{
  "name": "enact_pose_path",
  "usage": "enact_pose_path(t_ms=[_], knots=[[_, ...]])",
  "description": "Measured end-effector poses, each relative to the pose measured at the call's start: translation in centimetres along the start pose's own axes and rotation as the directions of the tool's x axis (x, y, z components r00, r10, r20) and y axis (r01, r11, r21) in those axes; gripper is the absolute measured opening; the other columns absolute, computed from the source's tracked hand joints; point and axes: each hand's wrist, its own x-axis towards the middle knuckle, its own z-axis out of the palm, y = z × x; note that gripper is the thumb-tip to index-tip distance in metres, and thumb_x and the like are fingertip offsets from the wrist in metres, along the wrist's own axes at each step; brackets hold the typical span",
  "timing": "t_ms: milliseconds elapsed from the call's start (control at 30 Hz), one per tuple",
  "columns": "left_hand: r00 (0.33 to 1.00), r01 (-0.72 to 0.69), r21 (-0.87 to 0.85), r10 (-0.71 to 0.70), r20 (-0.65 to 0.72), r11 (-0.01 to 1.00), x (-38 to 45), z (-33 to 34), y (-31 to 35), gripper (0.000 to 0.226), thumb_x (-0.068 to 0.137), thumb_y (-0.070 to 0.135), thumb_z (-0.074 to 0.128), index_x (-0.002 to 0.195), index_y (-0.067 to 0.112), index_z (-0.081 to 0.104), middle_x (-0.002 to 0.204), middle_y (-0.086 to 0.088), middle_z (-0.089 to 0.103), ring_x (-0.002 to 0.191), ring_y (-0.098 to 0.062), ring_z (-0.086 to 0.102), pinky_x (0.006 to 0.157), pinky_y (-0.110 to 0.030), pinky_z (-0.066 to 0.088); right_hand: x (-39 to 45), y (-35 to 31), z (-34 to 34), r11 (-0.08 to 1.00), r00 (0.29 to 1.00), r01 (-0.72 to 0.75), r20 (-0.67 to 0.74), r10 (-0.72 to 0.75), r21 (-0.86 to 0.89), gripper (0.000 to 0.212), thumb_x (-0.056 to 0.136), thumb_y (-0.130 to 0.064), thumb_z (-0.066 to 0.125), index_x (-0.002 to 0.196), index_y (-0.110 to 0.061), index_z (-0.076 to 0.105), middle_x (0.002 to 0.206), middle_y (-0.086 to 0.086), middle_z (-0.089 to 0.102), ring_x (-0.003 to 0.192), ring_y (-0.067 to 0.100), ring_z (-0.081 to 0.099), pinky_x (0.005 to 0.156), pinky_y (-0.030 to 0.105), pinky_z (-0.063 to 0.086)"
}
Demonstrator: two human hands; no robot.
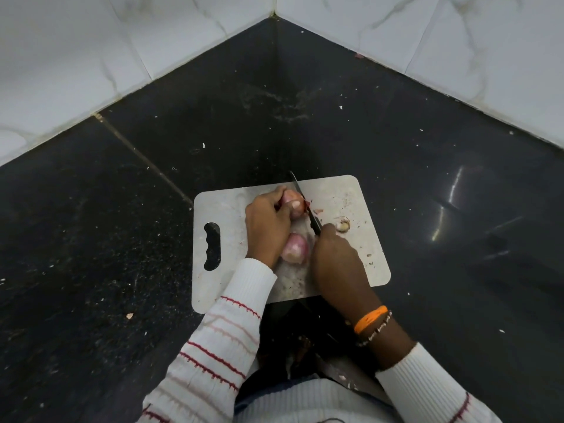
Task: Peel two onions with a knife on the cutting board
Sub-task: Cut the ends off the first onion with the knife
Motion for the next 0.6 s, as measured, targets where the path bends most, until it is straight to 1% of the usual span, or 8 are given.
enact_pose_path(t_ms=[100,200,300,333,400,467,533,600], knots=[[1.0,-0.004,0.025,0.003,0.025,1.0,0.0,-0.2,0.3,0.04,0.089,0.011,0.063,0.129,0.013,0.058,0.129,-0.004,0.06,0.118,-0.016,0.055,0.094,-0.016,0.036,1.3,1.2,0.1,0.999,0.998,-0.024,-0.055,0.023,-0.026,0.013,0.097,-0.011,0.031,0.105,-0.006,0.041,0.101,0.017,0.061,0.089,0.037,0.059,0.063,0.032,0.032],[0.999,-0.004,0.011,0.004,0.035,1.0,-0.2,-0.4,0.3,0.04,0.087,0.012,0.066,0.126,0.016,0.06,0.128,-0.002,0.06,0.117,-0.016,0.054,0.095,-0.018,0.039,2.5,2.4,0.2,0.998,0.996,-0.053,-0.069,0.05,-0.043,0.014,0.097,-0.01,0.031,0.106,-0.005,0.041,0.101,0.018,0.06,0.087,0.037,0.058,0.062,0.033,0.03],[0.997,-0.025,0.026,0.024,0.07,0.999,0.2,-0.7,0.2,0.037,0.085,0.012,0.069,0.119,0.021,0.06,0.124,0.0,0.06,0.111,-0.012,0.054,0.08,-0.006,0.037,2.4,3.2,0.3,0.997,0.998,-0.031,-0.061,0.027,-0.064,0.015,0.098,-0.015,0.035,0.106,-0.005,0.043,0.104,0.016,0.059,0.087,0.035,0.057,0.062,0.032,0.03],[0.995,-0.026,0.03,0.023,0.097,0.999,0.2,-0.7,0.3,0.036,0.085,0.013,0.068,0.118,0.022,0.058,0.123,0.0,0.059,0.109,-0.012,0.054,0.076,-0.005,0.036,2.4,3.1,0.2,0.996,0.998,-0.021,-0.064,0.015,-0.085,0.017,0.098,-0.018,0.036,0.107,-0.006,0.045,0.106,0.016,0.058,0.09,0.035,0.056,0.063,0.032,0.03],[0.989,-0.013,0.028,0.009,0.147,1.0,0.2,-0.6,0.3,0.035,0.088,0.016,0.066,0.119,0.023,0.053,0.125,-0.001,0.057,0.11,-0.014,0.053,0.081,-0.011,0.04,2.3,2.9,-0.2,0.986,0.998,-0.008,-0.069,-0.004,-0.169,0.024,0.098,-0.024,0.036,0.11,-0.007,0.048,0.109,0.014,0.057,0.096,0.034,0.055,0.066,0.031,0.032],[0.985,-0.009,0.026,0.004,0.172,1.0,0.2,-0.4,0.5,0.034,0.09,0.018,0.063,0.121,0.025,0.049,0.126,-0.003,0.055,0.113,-0.019,0.052,0.091,-0.024,0.047,2.3,2.5,-0.8,0.972,0.995,0.013,-0.093,-0.035,-0.235,0.026,0.098,-0.025,0.038,0.114,-0.009,0.05,0.114,0.011,0.055,0.102,0.03,0.052,0.067,0.03,0.032],[0.982,-0.019,0.04,0.011,0.19,0.999,0.2,-0.5,0.7,0.034,0.092,0.018,0.06,0.123,0.024,0.047,0.128,-0.004,0.054,0.114,-0.021,0.052,0.097,-0.032,0.048,2.5,2.1,-1.1,0.983,0.985,0.054,-0.154,-0.081,-0.173,0.027,0.096,-0.022,0.042,0.118,-0.009,0.051,0.119,0.01,0.053,0.107,0.028,0.05,0.071,0.03,0.034],[0.978,-0.053,0.047,0.043,0.204,0.997,0.0,-0.9,1.1,0.034,0.094,0.019,0.057,0.125,0.023,0.046,0.128,-0.003,0.054,0.11,-0.017,0.052,0.093,-0.023,0.045,2.9,1.9,-1.2,0.989,0.962,0.148,-0.233,-0.144,0.0,0.03,0.094,-0.014,0.046,0.123,-0.01,0.051,0.124,0.01,0.052,0.109,0.026,0.05,0.079,0.028,0.036]])
